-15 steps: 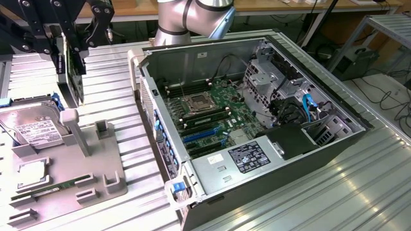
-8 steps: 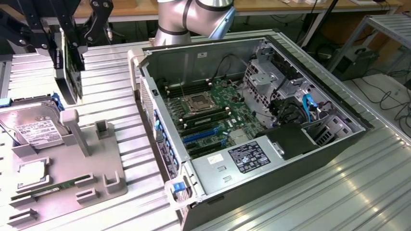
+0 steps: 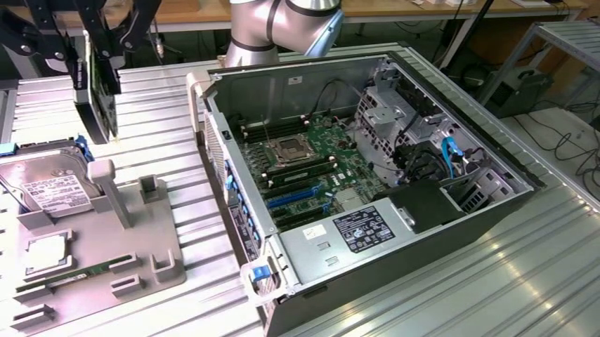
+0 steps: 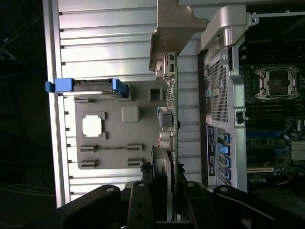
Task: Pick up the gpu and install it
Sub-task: 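Pick up the gpu and move the gpu toward the slot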
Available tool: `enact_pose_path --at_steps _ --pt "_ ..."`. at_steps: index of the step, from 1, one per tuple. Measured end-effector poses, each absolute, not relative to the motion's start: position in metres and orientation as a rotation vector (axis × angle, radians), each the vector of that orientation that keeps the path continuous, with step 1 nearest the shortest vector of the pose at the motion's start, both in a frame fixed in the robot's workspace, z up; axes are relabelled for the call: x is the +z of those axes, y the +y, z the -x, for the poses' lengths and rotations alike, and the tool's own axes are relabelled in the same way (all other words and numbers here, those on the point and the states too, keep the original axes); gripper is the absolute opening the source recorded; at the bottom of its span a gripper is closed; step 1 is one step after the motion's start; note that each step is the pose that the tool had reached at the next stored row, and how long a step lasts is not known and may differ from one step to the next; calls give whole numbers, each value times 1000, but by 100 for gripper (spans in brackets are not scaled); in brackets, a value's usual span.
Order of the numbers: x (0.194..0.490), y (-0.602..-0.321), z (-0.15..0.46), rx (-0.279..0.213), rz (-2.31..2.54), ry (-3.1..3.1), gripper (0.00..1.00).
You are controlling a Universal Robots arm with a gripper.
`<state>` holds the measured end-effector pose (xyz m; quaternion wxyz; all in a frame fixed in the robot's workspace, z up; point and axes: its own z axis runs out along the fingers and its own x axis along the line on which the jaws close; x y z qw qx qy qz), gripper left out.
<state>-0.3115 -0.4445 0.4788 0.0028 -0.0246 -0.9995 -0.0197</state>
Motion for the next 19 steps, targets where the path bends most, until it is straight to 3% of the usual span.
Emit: enact_pose_path --at_steps 19 --pt "486 -445 309 -60 77 -3134 28"
